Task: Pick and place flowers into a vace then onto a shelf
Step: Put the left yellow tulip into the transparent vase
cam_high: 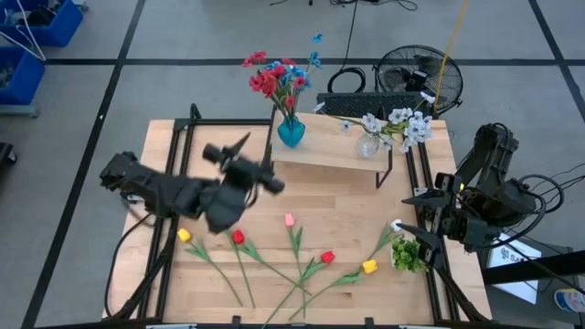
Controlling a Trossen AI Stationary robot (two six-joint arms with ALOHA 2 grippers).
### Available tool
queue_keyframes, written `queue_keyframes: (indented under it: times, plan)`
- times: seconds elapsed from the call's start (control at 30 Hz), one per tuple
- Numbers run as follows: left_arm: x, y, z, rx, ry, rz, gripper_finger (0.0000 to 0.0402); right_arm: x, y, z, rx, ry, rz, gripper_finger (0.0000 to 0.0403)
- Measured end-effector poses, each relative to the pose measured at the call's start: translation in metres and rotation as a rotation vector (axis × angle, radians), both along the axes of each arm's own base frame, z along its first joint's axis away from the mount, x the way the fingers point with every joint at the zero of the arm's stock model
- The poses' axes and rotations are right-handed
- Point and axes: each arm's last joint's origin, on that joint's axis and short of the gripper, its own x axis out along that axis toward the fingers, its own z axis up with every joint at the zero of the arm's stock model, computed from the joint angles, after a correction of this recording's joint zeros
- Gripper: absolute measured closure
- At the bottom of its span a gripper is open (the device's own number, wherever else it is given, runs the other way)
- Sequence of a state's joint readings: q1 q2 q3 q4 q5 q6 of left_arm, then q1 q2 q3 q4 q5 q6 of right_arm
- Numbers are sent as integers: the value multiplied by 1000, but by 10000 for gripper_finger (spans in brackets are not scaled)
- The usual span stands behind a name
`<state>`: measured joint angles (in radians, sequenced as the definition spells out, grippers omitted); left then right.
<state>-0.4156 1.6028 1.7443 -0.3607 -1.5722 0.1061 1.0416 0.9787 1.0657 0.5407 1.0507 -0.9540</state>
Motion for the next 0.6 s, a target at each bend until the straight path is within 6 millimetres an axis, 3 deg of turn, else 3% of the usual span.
queue_keyframes:
  times: [0.23, 0.37, 0.47, 0.6]
  plan:
    - [-26, -48, 5, -211, -376, -178, 147, 0, 0, 0, -3, 0, -1, 195]
    - [-25, -64, -3, -498, -513, -452, 147, 0, 0, 0, -30, 2, -9, 195]
    - [-9, -68, -22, -766, -453, -619, 147, 2, -1, 0, -49, 2, -24, 195]
    - [19, -66, -68, -1052, -255, -601, 147, 5, -4, 0, -52, 3, -46, 195]
